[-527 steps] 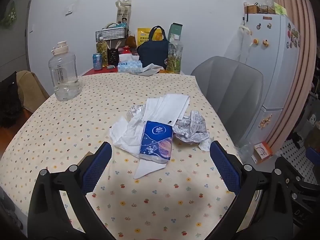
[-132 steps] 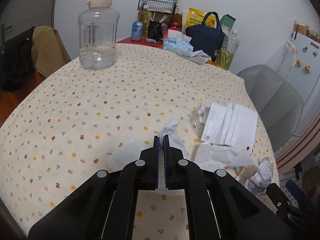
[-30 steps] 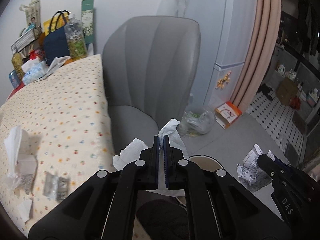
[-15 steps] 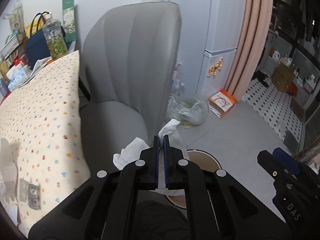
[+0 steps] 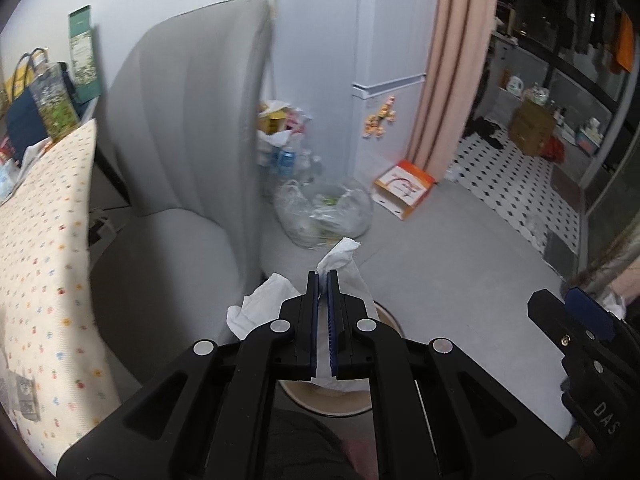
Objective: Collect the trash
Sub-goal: 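Open the left tool over the bin to drop the white tissue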
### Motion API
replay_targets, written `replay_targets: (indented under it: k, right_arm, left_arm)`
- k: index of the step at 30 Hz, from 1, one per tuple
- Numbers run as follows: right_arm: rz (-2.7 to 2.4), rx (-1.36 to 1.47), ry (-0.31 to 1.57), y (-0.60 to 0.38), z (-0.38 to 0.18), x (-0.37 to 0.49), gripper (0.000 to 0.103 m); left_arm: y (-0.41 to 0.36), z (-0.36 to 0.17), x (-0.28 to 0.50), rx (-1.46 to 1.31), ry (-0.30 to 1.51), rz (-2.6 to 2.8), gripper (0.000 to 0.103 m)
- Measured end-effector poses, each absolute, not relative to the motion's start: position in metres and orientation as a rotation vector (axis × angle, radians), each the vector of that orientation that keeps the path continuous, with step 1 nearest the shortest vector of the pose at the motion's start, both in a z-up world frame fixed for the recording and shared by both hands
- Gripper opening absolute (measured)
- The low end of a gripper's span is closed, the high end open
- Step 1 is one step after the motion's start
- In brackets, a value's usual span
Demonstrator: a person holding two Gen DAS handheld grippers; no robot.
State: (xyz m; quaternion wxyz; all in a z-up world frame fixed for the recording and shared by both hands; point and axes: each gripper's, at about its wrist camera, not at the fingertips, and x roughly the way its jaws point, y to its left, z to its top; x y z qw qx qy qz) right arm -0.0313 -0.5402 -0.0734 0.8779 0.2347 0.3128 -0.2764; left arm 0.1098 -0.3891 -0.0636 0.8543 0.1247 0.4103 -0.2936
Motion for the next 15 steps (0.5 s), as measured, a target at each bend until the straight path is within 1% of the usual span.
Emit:
replay_targets:
  k: [2, 3, 4, 5, 7, 11, 14, 15]
  right_arm:
    - [-0.595, 0.496, 0.645, -0.546, -0.073, -0.037, 0.07]
    - [-0.604, 0.499, 0.642, -0.548, -0.073, -0.04, 0.071]
    - [-0.611, 0.504, 0.638, -0.55, -0.073, -0.043, 0.071]
    - [-0.611, 0.507, 0.636, -0.551, -0.073, -0.044, 0.071]
    - [-0.607, 0.51, 0.635, -0.551, -0.074, -0.046, 0.072]
    - [-0.585, 0.511, 0.633, -0.547, -0.074, -0.045, 0.073]
    - [-0.565, 0.503, 0.624, -0.542, -0.07, -0.042, 0.077]
    - [-0.559, 0.502, 0.625, -0.54, -0.069, -0.041, 0.077]
  left_arm:
    - [-0.392, -0.063, 0.107, 0.268, 0.868, -0.626, 0.018]
    - [-0.393, -0.062, 0.106, 0.268, 0.865, -0.623, 0.044]
    - [-0.392, -0.059, 0.104, 0.26, 0.849, -0.62, 0.067]
    - [-0.39, -0.058, 0.102, 0.253, 0.834, -0.621, 0.071]
    - [-0.388, -0.054, 0.101, 0.252, 0.816, -0.608, 0.074]
    - [-0.381, -0.049, 0.102, 0.251, 0.815, -0.582, 0.076]
    - [-0.37, -0.042, 0.103, 0.241, 0.797, -0.563, 0.08]
    - [-0.365, -0.041, 0.101, 0.238, 0.788, -0.556, 0.081]
